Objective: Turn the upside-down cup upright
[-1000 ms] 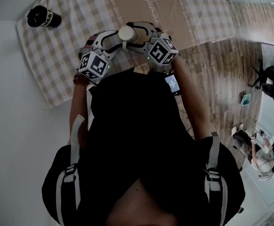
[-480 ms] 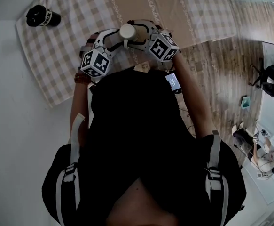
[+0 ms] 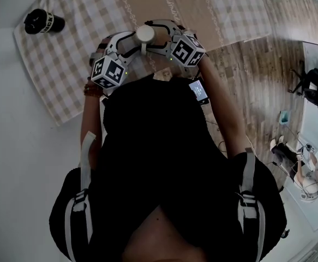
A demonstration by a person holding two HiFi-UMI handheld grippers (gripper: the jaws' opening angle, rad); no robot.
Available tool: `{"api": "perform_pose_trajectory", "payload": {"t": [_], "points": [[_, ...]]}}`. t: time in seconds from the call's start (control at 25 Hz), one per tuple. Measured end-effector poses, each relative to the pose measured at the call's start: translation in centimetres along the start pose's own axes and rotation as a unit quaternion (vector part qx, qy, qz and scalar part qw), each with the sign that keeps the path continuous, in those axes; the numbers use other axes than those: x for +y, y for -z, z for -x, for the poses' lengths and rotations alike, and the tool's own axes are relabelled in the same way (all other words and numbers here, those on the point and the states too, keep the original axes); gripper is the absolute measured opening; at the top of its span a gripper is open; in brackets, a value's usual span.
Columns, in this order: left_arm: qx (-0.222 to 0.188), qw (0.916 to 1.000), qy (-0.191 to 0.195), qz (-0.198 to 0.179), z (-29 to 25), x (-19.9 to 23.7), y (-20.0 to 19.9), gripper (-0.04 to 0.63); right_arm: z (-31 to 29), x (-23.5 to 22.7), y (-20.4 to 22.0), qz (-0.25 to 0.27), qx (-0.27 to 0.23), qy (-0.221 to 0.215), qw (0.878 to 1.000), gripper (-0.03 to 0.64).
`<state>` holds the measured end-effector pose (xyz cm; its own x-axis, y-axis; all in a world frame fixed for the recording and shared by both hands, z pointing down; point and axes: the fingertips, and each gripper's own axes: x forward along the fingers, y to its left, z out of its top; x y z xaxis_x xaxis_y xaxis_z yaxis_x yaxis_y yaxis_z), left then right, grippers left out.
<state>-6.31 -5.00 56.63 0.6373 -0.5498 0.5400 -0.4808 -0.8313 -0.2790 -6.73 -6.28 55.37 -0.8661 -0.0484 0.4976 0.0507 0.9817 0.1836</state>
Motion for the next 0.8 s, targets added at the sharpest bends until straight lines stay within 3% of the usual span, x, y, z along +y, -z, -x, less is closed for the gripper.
{"api": "perform_pose_trajectory", "payload": {"t": [0.8], "points": [[-0.017,0.9989,0.005,0.043,0.2,-0.7,-0.1,0.230,0.3,0.6,0.8,0.006,0.022,0.002,1.000,0.357]]}}
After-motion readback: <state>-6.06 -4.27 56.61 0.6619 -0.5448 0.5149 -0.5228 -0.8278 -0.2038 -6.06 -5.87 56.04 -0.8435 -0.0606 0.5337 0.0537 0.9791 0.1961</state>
